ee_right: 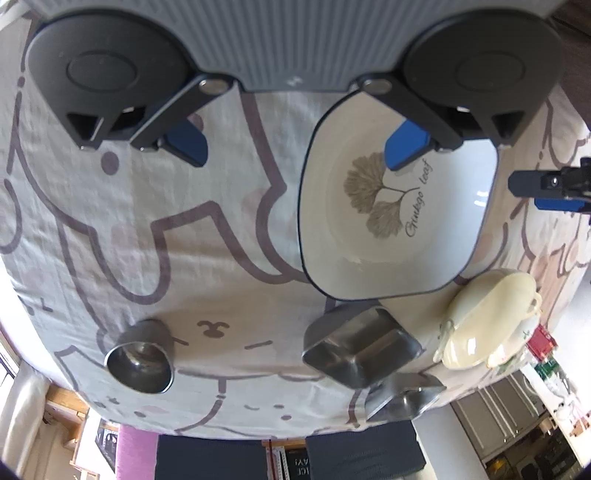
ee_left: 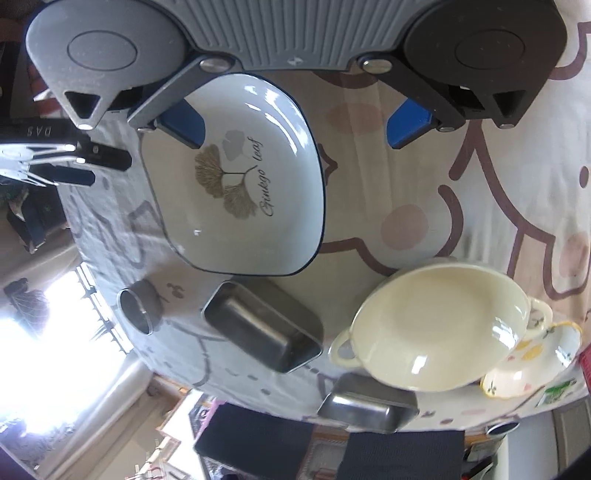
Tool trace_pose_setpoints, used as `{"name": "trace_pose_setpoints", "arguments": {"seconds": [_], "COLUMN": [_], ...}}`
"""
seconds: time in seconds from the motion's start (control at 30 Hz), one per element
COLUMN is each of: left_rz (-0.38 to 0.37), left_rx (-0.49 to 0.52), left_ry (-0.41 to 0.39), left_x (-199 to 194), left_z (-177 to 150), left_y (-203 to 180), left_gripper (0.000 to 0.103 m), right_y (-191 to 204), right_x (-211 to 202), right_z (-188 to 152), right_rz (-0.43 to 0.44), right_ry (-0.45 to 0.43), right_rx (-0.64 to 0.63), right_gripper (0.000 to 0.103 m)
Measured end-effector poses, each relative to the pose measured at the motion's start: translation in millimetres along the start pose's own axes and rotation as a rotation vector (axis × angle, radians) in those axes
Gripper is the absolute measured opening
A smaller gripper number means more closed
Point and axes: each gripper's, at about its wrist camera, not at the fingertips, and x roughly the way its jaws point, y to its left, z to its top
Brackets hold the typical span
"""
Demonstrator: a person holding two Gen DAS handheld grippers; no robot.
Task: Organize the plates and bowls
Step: 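Move both tools to the cream two-handled bowl and grasp its rim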
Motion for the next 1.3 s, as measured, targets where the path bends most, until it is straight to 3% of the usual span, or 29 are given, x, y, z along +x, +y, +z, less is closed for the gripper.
{"name": "trace_pose_setpoints", "arguments": {"seconds": [0.23, 0.4, 0.57, 0.77, 1.0, 1.2, 1.3], "left_rz": [-0.013, 0.039, 0.082, 0.153, 0.144, 0.162, 0.155], "left_rx": [0.009, -0.027, -0.127, -0.263, -0.39, -0.47, -0.458], "left_ry": [-0.135, -0.265, -0.341, -0.405, -0.414, -0.365, -0.371], "left_x": [-42, -73, -88, -91, -78, -53, -42], "left_z": [-3, 0, 12, 32, 56, 75, 80], "left_y": [10, 28, 61, 107, 145, 165, 172], "left_gripper": [0.103, 0.103, 0.103, 0.103, 0.103, 0.103, 0.103], "right_y": [12, 33, 61, 93, 127, 132, 129], "right_x": [-39, -57, -58, -44, -3, 41, 65], "right_z": [-1, 8, 26, 56, 97, 123, 132], "right_rz": [0.018, 0.054, 0.055, 0.108, 0.162, 0.281, 0.353], "right_ry": [-0.155, -0.265, -0.372, -0.426, -0.416, -0.3, -0.206], "right_rx": [-0.013, -0.015, -0.017, -0.002, -0.039, 0.126, 0.175], "right_gripper": [0.103, 0.103, 0.103, 0.103, 0.103, 0.103, 0.103]}}
